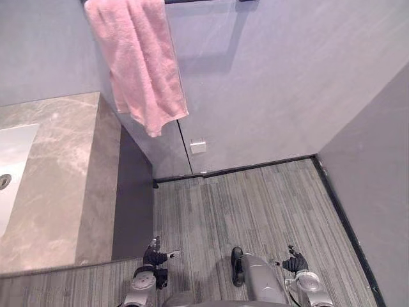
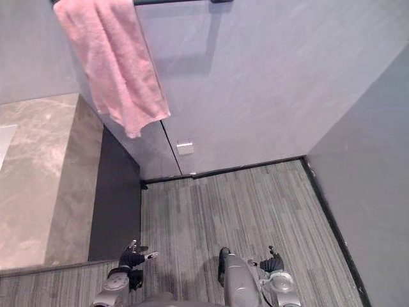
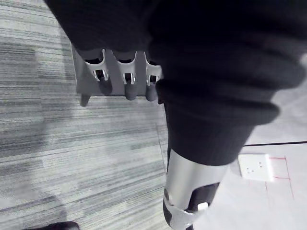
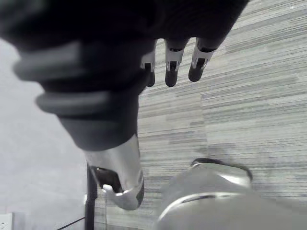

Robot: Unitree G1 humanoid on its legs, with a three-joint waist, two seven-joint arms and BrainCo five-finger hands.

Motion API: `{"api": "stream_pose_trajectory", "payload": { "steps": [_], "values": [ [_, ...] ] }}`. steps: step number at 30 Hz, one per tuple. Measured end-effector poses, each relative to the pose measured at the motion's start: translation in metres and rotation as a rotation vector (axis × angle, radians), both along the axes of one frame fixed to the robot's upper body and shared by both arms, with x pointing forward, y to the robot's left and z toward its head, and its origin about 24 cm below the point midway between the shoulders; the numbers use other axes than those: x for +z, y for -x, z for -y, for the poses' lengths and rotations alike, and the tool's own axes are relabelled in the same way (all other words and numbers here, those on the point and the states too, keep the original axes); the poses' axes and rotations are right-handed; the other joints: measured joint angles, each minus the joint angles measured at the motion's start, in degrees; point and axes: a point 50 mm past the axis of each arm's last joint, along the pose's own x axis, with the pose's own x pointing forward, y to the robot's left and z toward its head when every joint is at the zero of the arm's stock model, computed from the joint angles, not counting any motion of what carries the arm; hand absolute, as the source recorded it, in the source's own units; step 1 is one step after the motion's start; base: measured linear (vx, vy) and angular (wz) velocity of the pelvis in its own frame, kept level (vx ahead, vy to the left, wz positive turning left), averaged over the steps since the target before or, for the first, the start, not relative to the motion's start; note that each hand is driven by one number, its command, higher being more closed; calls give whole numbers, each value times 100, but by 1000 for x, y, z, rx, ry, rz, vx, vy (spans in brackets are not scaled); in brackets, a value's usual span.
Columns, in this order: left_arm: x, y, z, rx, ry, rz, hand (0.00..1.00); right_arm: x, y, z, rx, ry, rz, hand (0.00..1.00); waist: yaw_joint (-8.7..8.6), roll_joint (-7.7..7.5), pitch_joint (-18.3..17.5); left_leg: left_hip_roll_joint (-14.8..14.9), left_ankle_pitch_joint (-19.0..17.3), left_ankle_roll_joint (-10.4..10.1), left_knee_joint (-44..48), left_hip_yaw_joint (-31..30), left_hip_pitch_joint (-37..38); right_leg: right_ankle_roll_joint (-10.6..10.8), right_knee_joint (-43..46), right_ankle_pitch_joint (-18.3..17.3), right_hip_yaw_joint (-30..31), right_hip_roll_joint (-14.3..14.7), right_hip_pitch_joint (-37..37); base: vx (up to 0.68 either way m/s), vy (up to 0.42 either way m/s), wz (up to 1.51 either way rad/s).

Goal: Organize washtable

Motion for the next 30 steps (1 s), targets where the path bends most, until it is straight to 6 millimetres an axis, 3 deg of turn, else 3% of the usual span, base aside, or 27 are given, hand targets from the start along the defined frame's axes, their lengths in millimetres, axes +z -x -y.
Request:
{"api": "stream_pose_trajectory", "payload": {
  "steps": [1, 3, 5, 7, 8, 9, 10, 11, 12, 13, 15, 18, 20, 23, 24, 25, 27, 30],
  "values": [
    [-1, 4, 2, 4, 7, -7, 0, 1, -1, -3, -1, -8, 17, 0, 19, -52, 4, 226, -79, 133, 470, 331, -232, -26, -156, -105, -12, 11, 338, 332, -143, 14],
    [-2, 7, 5, 9, 19, -8, 0, 3, -4, -6, -9, -18, 36, 0, 83, -110, 16, 429, -219, 358, 572, 726, -701, -39, -439, -128, 15, 9, 710, 302, -73, -2],
    [-2, 6, 5, 8, 19, -7, 0, 2, -5, -6, -14, -22, 33, 0, 146, -107, 16, 313, -294, 400, -75, 771, -1134, -18, -676, -115, 31, -49, 915, 279, 16, -6],
    [-1, 3, 4, 6, 15, -2, 0, 0, -5, -5, -28, -30, 18, 0, 209, -117, 23, -31, -247, 336, -1529, 644, -1341, 52, -935, -107, 26, -179, 1159, 306, 110, -3],
    [-1, 3, 5, 1, 15, -2, 0, -2, -1, -3, -45, -30, 0, 0, 256, -111, 19, -275, -50, 186, -2447, 460, -1328, 163, -1085, -130, 24, -258, 1323, 306, 136, -3],
    [-1, 3, 6, -3, 15, -2, 0, -3, 1, -1, -47, -28, -9, 0, 274, -85, 5, -361, 146, 168, -2889, 352, -1291, 236, -1154, -163, 31, -274, 1407, 322, 181, -8],
    [-2, 6, 6, -6, 14, -13, 0, -4, 4, 4, -48, -15, -24, 0, 290, -16, -32, -417, 770, 241, -3284, 186, -1284, 395, -1197, -262, 65, -262, 1521, 333, 226, -17],
    [-5, 10, 3, -8, 6, -32, 0, -6, 5, 0, -45, -24, -37, 0, 290, -39, -76, -520, 1033, 545, -3217, 190, -1217, 525, -1192, -361, 171, -347, 1599, 337, 223, -16],
    [-5, 11, 1, -11, 0, -35, 0, -6, 5, -3, -42, -32, -37, 0, 290, -127, -105, -599, 953, 593, -3183, 226, -1218, 580, -1180, -397, 177, -442, 1607, 351, 190, -12],
    [-4, 9, -2, -19, -12, -32, 0, -7, 5, -5, -42, -38, -39, 0, 289, -241, -131, -715, 736, 689, -3028, 300, -1249, 673, -1022, -471, 195, -596, 1589, 358, 169, -11],
    [-5, 10, -3, -24, -15, -41, 0, -6, 2, -3, -41, -33, -33, 0, 296, -258, -132, -791, 493, 843, -2847, 465, -1093, 747, -351, -517, 379, -749, 1401, 319, 172, -25],
    [-6, 13, -8, -26, -28, -54, 0, -5, -3, -7, -20, -31, -27, 0, 274, -258, -131, -942, 261, 1062, -3075, 590, -422, 984, 1743, -487, 634, -954, 705, 349, 176, -15],
    [-5, 11, -10, -29, -37, -48, 0, -5, -3, -8, -11, -31, -28, 0, 269, -237, -140, -950, 228, 1081, -3286, 548, -86, 979, 2132, -706, 574, -960, 426, 225, 53, 12],
    [-4, 11, -16, -23, -52, -48, 0, -5, -4, -10, 7, -29, -26, 0, 203, -239, -150, -869, 239, 1066, -3453, 335, 125, 937, 1445, -821, 451, -775, -5, 228, -31, 42],
    [-4, 15, -20, -15, -71, -58, 0, -5, -2, -10, 2, -30, -29, 0, 148, -313, -188, -908, 249, 1006, -3424, 194, 118, 827, 434, -558, 523, -701, 10, 187, -93, 65],
    [-5, 17, -23, -9, -80, -65, 0, -8, 4, -11, -5, -36, -43, 0, 147, -446, -228, -1025, 182, 878, -3404, 74, 139, 776, -65, 119, 593, -755, -15, 204, -121, 71],
    [-8, 22, -15, -3, -57, -83, 0, -9, 8, -8, -13, -32, -54, 0, 160, -299, -274, -849, 158, 772, -3469, -75, 246, 695, -247, 121, 493, -631, 216, 212, -135, 26],
    [-11, 30, -10, 6, -38, -100, 0, -10, 10, -10, -10, -36, -56, 0, 167, -213, -317, -667, 202, 682, -3669, -124, 374, 600, -640, 266, 439, -429, 482, 141, -115, -2]
  ]
}}
